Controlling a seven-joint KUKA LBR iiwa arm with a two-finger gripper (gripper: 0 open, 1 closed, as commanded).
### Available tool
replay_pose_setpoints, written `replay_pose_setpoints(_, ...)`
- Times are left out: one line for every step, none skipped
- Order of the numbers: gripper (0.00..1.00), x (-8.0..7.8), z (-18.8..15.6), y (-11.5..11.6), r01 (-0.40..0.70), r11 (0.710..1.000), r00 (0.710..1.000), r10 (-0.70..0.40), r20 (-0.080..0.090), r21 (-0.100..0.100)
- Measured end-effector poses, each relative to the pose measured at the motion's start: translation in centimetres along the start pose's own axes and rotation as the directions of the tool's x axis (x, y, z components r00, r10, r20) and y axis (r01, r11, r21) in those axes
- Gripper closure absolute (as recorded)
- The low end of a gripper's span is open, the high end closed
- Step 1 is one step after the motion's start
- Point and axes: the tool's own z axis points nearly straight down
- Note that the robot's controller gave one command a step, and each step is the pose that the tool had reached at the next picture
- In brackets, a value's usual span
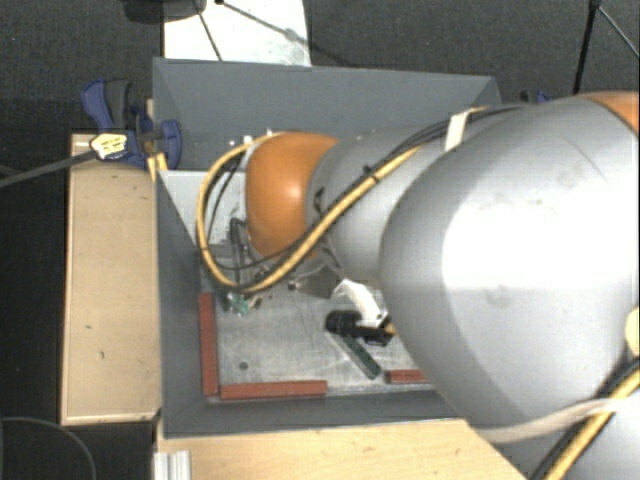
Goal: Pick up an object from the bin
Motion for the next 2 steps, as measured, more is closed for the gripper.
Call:
replay_pose_setpoints(0.0,-0.44,0.6,0.08,0.028,1.0,1.0,-0.028,0.004,-0.005)
replay_pose_setpoints(0.0,-0.5,1.07,0.04,0.033,0.999,0.999,-0.033,0.004,-0.004)
